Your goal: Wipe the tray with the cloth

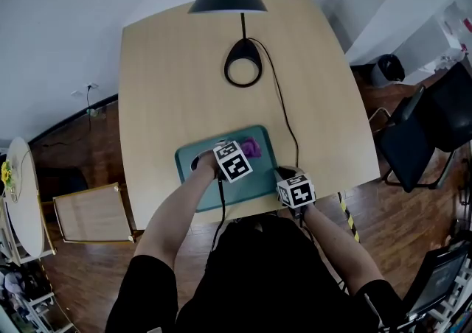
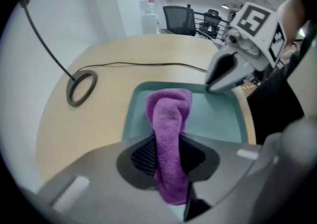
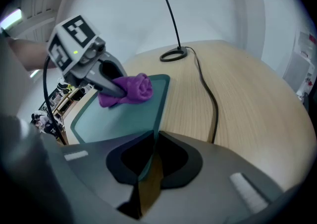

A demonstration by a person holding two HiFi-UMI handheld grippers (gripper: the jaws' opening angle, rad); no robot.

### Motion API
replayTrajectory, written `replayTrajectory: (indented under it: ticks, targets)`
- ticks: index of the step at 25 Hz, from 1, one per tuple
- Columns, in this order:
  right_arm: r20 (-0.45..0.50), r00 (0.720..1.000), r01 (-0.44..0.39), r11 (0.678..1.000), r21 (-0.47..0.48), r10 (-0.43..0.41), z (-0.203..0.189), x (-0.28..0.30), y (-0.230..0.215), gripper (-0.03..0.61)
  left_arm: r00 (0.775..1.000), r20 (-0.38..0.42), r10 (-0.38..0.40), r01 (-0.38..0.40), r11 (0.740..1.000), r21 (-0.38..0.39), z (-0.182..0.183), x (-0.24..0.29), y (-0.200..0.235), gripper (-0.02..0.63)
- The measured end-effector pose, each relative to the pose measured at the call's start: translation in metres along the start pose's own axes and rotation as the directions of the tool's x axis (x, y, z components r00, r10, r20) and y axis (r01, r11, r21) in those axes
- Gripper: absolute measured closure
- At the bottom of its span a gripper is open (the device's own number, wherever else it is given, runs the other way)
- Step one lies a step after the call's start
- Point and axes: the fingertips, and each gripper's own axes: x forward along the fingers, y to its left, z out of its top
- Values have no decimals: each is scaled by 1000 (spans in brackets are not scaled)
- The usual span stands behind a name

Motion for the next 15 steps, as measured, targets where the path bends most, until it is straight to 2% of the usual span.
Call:
replayTrajectory:
  ticks: [3, 6, 11, 15]
  targets:
    - [3, 1000, -5, 1000, 0, 5, 2, 0, 0, 545, 996, -38, 84, -85, 996, -15, -2, -1, 44, 505]
    - [5, 1000, -8, 1000, -2, 8, 1, 1, -1, 545, 993, -59, 106, -106, 994, 3, -4, -3, 59, 505]
    - [3, 1000, -7, 1000, -2, 7, -3, 0, -2, 545, 994, -37, 98, -98, 995, 7, -3, -1, 35, 505]
    - [1, 1000, -7, 1000, -1, 7, -1, 1, -4, 545, 997, -19, 80, -79, 994, 71, -6, -2, -7, 505]
